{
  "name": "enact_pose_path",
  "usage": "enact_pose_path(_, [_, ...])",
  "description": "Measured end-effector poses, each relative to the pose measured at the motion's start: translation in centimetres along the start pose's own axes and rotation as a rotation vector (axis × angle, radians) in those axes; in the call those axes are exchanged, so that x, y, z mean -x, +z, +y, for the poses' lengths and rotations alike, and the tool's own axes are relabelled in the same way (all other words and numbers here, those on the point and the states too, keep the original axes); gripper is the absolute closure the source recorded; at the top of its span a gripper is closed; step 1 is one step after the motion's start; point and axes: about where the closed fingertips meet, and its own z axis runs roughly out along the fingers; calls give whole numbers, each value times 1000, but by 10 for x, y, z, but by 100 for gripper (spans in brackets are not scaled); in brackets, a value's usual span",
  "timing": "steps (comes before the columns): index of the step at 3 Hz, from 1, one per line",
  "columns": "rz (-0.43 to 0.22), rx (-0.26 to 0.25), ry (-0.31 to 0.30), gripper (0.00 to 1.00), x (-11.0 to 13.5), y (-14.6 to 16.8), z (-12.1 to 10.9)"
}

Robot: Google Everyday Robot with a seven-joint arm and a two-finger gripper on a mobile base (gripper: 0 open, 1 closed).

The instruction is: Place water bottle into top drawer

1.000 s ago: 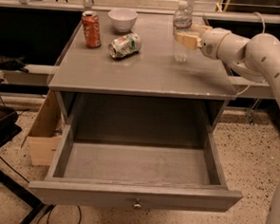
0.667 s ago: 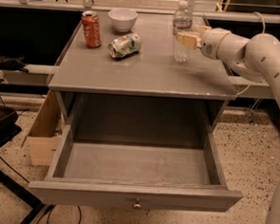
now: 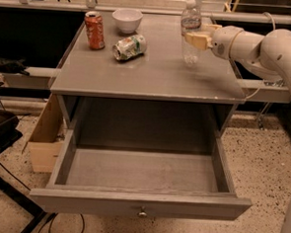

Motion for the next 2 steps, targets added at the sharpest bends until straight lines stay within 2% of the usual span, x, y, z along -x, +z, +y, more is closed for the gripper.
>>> enact_pose_path(1, [61, -2, -62, 100, 20, -41, 14])
enact_pose_path(2, [137, 12, -112, 100, 39, -91, 50])
